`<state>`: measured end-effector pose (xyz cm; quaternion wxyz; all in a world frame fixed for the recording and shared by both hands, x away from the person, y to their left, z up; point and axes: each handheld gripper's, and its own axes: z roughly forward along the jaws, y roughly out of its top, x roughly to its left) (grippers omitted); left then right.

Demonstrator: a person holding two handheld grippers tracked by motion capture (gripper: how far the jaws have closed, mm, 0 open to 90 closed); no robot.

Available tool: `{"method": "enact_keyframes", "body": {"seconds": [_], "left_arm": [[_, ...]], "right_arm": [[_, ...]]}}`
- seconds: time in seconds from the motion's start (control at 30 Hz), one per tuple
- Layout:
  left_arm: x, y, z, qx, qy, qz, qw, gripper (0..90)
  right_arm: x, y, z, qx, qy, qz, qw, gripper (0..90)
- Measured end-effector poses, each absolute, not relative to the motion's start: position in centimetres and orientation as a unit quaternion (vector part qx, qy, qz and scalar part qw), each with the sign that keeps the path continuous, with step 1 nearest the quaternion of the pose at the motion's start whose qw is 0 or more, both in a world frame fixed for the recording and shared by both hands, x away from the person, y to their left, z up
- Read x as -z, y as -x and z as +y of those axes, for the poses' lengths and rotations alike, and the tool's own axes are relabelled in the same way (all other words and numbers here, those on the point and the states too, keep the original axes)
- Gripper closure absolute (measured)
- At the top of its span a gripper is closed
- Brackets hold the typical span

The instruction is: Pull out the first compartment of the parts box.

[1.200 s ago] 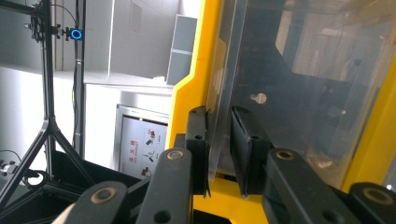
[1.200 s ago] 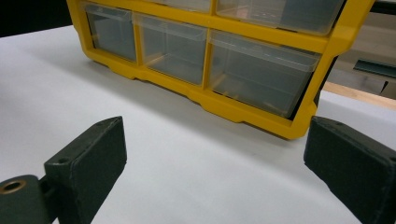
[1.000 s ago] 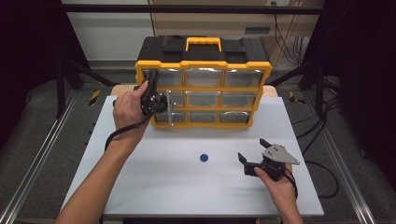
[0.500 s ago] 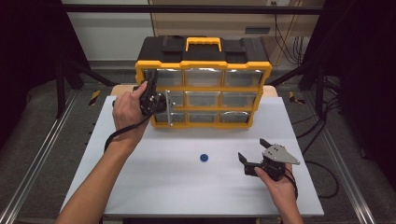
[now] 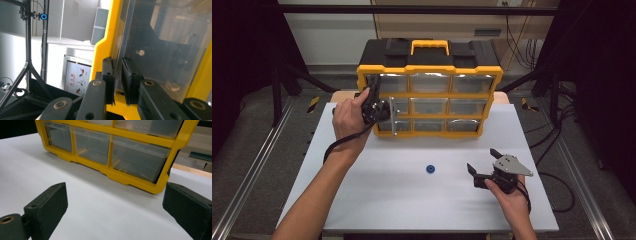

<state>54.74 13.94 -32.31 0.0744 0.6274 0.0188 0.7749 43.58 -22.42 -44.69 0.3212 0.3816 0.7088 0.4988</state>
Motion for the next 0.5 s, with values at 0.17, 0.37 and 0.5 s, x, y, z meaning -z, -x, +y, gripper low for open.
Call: {"method": "enact_keyframes", "body": {"seconds": [0.17,0.37,0.5], "left_arm": [[32.37,-54.74,13.90,-0.776,-0.625,0.019,0.080,81.2],[32.44,-54.69,14.01,-0.778,-0.624,0.016,0.071,81.4],[32.57,-54.75,14.13,-0.781,-0.621,0.012,0.070,81.4]], "right_arm": [[44.73,-43.62,-22.43,-0.498,-0.381,0.710,0.321,6.5],[44.75,-43.60,-22.45,-0.497,-0.381,0.711,0.320,6.4],[44.76,-43.61,-22.43,-0.497,-0.380,0.712,0.320,6.4]]}}
